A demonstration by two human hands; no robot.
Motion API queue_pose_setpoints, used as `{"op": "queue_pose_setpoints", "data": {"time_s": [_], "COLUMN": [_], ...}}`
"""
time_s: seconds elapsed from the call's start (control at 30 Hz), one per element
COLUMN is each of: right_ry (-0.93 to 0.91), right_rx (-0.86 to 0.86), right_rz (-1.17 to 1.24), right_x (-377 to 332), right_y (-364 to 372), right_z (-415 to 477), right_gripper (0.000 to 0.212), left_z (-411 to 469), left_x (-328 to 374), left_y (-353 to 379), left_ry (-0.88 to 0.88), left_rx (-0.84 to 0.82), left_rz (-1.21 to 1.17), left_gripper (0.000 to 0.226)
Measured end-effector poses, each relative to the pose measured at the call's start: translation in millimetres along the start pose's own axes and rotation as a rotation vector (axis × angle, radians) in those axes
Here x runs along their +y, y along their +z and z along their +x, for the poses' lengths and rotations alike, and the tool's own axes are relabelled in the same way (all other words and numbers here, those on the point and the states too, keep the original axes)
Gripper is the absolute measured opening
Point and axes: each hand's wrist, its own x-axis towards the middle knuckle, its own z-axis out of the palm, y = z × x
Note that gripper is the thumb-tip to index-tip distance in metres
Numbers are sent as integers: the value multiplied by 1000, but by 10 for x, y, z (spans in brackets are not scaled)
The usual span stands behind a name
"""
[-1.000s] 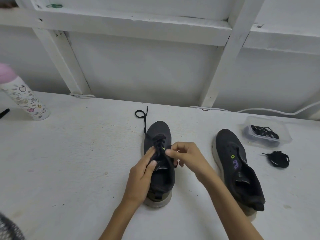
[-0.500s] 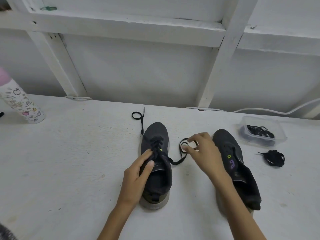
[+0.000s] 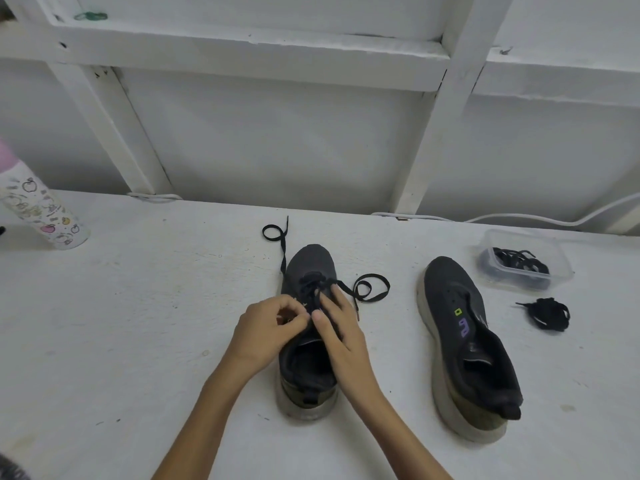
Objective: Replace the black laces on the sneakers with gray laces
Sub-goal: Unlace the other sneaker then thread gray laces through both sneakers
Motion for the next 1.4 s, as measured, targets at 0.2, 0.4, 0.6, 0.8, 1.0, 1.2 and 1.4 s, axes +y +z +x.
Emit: {"op": "queue_pose_setpoints", "data": {"time_s": [0.2, 0.4, 0.6, 0.8, 1.0, 1.2, 1.4], "right_ry": [19, -16, -25, -1, -25, -29, -18], "right_rx": [-36, -2, -18, -26, -19, -28, -39], "right_rz": [46, 69, 101, 89, 58, 54, 47], "right_x": [40, 60, 46, 74, 80, 83, 89], "right_y": [-2, 3, 2, -29, -23, -22, -34], "right_z": [38, 16, 17, 28, 16, 12, 23], "right_gripper": [42, 39, 37, 40, 41, 41, 43], "left_z": [170, 79, -80, 150, 148, -72, 232], "left_x": [25, -94, -99, -90, -94, -51, 70], "left_y": [116, -12, 21, -20, 15, 13, -246], "left_ry": [159, 12, 2, 32, -97, -11, -113], "left_rx": [172, 160, -10, 221, 182, 42, 421], "left_rz": [377, -138, -162, -86, -123, -261, -424], "left_gripper": [10, 22, 15, 9, 25, 22, 11]}}
